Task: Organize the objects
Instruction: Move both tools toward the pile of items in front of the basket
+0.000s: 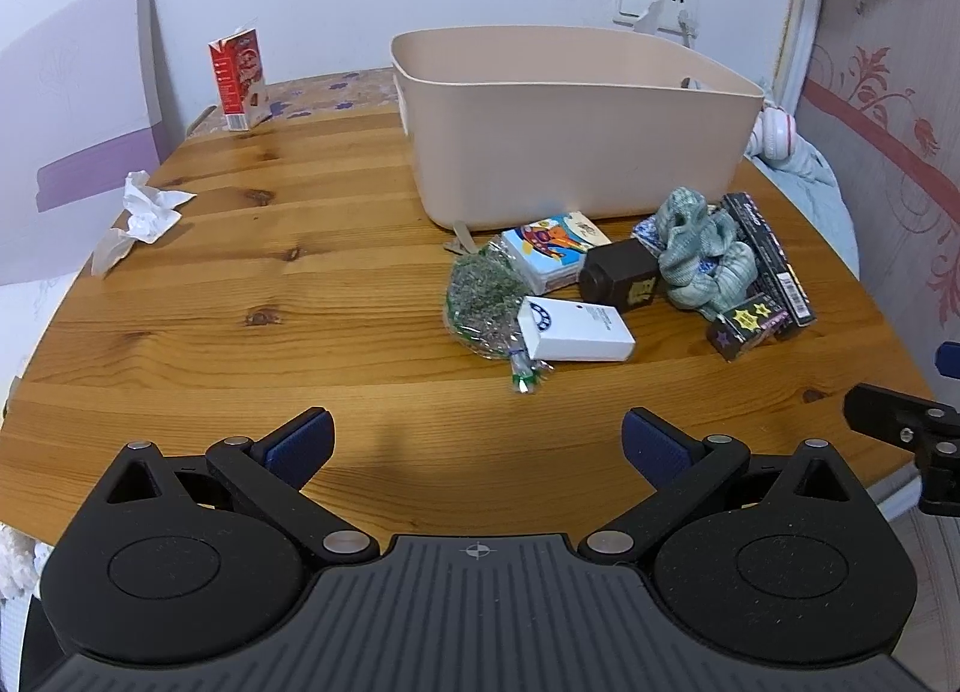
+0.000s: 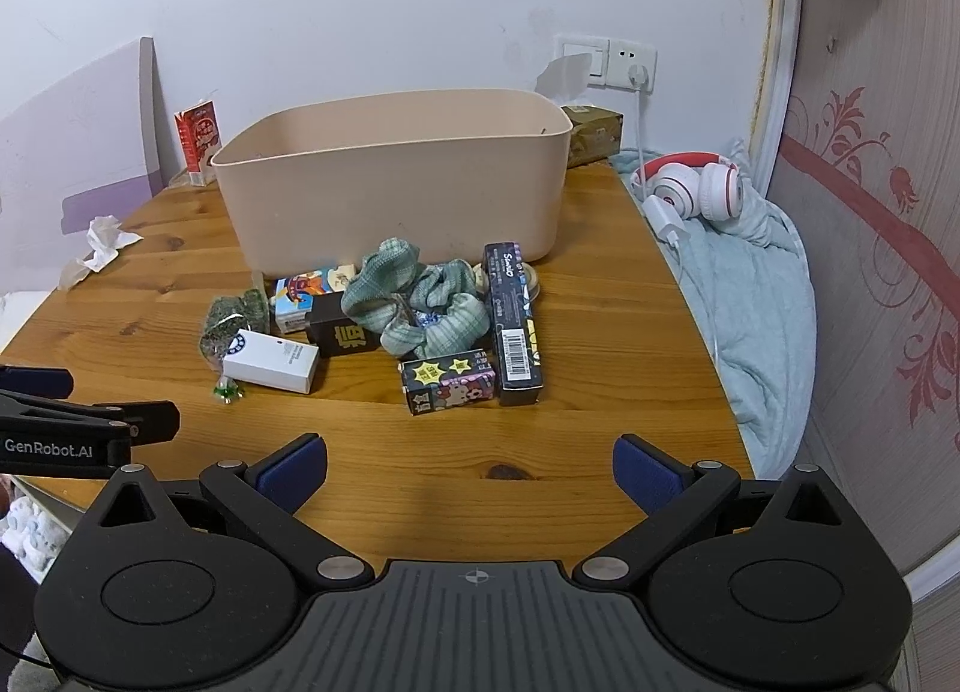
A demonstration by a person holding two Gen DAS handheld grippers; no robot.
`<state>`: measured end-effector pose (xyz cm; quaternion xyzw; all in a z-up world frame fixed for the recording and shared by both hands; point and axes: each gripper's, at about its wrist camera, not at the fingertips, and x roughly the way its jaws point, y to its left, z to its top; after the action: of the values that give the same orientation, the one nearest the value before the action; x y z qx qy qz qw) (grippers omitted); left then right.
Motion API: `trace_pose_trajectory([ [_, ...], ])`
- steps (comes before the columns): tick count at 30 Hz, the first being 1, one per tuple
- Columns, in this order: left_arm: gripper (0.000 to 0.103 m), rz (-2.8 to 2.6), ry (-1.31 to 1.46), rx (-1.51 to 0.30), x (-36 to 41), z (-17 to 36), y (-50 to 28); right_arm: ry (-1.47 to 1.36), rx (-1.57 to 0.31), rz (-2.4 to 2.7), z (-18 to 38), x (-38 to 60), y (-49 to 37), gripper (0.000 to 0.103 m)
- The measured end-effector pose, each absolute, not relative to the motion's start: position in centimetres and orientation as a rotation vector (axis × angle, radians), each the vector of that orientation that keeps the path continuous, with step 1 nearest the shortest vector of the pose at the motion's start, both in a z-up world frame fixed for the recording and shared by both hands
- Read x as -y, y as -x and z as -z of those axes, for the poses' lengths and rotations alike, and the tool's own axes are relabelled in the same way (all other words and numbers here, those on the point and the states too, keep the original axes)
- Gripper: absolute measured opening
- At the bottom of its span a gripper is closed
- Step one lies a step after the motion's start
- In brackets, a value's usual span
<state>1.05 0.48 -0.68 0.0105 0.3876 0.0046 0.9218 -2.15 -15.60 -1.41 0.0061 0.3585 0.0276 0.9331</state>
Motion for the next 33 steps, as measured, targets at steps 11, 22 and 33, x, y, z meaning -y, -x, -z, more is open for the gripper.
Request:
trace_pose_trajectory([
  [11, 0.103, -0.006, -0.008, -0.819, -0.8, 1.0, -1.6, 0.002, -0.722, -0.046, 1.1, 15.5, 2.0, 0.103],
  [22, 0.103, -0.009, 0.007, -0.821, -1.1, 1.1, -2.2, -0.005, -0.725, -0.049, 1.2, 15.8, 1.6, 0.103],
  [33, 0.103, -0.014, 0.031, -0.819, -1.7, 1.1, -3.2, -0.025, -0.696, -0.044, 1.2, 16.3, 0.8, 0.103],
])
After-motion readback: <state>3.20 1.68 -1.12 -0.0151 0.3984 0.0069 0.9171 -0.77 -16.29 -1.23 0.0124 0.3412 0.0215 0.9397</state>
